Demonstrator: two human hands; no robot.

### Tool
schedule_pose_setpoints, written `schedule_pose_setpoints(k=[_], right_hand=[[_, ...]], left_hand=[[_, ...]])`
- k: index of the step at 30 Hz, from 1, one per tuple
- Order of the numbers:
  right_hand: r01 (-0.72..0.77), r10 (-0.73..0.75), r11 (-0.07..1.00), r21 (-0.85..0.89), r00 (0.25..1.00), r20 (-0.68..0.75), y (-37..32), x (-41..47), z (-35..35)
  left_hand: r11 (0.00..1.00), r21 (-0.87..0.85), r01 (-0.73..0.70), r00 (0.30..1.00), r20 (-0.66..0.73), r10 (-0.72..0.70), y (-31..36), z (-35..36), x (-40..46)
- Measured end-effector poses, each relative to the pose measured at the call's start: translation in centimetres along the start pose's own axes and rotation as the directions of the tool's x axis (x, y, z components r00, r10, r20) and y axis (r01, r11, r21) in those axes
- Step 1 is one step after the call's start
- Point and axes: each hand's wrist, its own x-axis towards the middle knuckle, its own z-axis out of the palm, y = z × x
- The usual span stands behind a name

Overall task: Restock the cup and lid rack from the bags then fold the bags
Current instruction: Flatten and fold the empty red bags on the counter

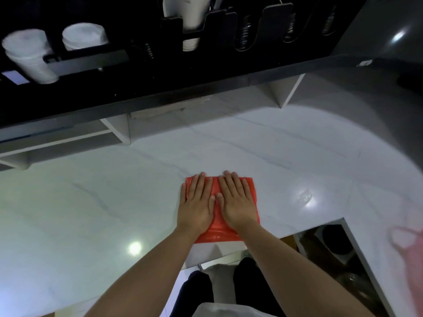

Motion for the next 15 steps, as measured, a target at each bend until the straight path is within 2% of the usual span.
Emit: schedule_pose_setpoints(k=[8, 15], right_hand=[[0.006, -0.005, 0.999, -0.034, 1.000, 0.025, 0.8, 0.1, 0.0], [-0.112, 0.118, 0.992, -0.062, 0.986, 0.119, 4.4, 0.3, -2.2]], left_hand=[[1.000, -0.012, -0.008, 1.000, -0.002, 0.008, -0.3, 0.2, 0.1], [1.000, -0.015, 0.013, 0.999, 0.042, -0.012, -0.1, 0.1, 0.6]])
